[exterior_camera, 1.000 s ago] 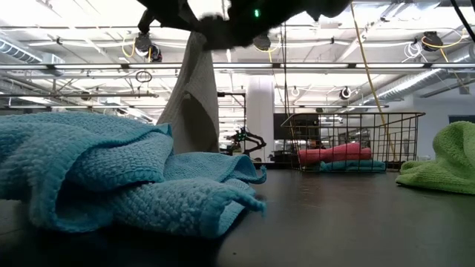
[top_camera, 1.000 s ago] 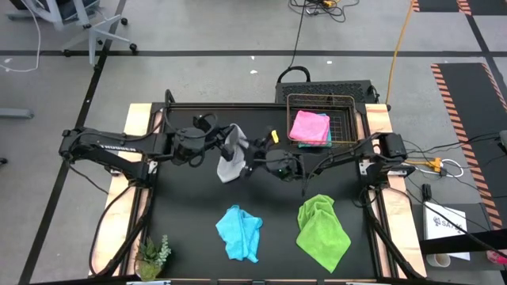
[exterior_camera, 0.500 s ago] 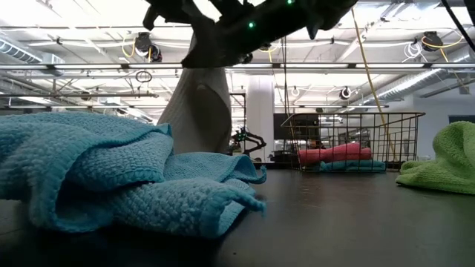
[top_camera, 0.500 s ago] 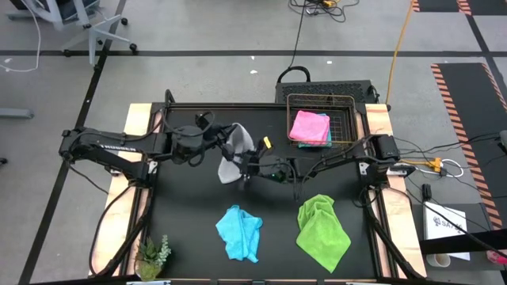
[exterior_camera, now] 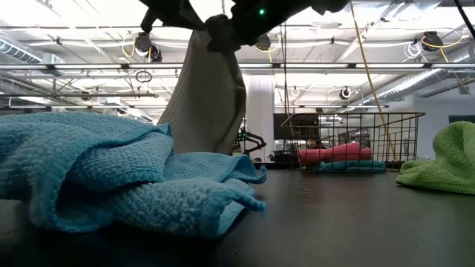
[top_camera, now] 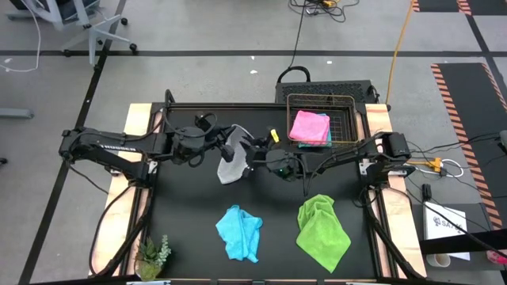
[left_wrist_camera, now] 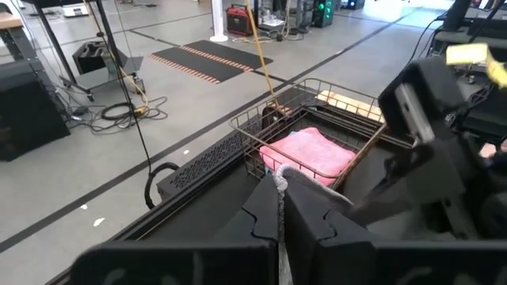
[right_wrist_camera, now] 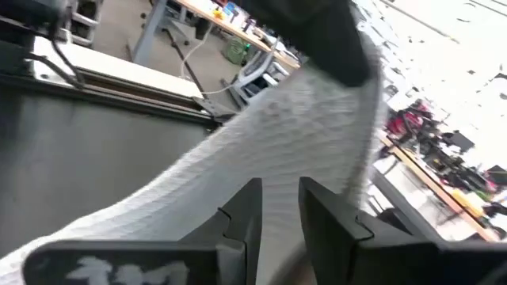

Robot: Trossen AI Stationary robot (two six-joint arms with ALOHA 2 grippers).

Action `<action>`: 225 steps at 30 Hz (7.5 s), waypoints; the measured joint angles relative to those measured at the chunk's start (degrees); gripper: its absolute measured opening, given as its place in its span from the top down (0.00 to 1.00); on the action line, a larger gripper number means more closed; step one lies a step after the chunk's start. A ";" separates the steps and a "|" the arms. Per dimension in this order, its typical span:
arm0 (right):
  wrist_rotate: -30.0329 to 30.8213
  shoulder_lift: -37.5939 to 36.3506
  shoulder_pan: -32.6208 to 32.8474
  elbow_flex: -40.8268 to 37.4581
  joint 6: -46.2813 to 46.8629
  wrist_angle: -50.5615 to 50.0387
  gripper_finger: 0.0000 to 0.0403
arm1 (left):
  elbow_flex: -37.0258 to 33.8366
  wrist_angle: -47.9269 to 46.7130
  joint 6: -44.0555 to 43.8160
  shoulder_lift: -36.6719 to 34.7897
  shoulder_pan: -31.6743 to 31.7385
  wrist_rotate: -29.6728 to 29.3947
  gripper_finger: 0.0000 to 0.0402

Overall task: Fold microfiber towels
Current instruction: Fold the gray towel

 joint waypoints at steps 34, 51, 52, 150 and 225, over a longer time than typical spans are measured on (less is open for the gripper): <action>8.21 -1.27 -0.66 0.02 -6.07 -8.97 0.81 | 0.00 -0.96 0.55 -0.02 -0.20 1.11 0.96; 11.10 -4.91 -0.49 0.01 -4.52 -13.32 0.81 | 0.00 -0.93 0.09 -0.02 -0.20 1.03 0.97; 11.04 -5.00 -0.59 0.01 -3.90 -13.44 0.81 | 0.00 -0.93 0.07 -0.02 -0.20 1.01 0.97; -19.22 -4.92 2.27 -6.36 27.38 -8.57 0.96 | 0.00 -0.06 -0.49 -0.02 -0.20 0.96 0.97; -16.13 -24.57 2.36 -6.35 21.25 -25.36 1.00 | -3.02 -17.53 -37.68 20.12 -4.88 28.51 0.78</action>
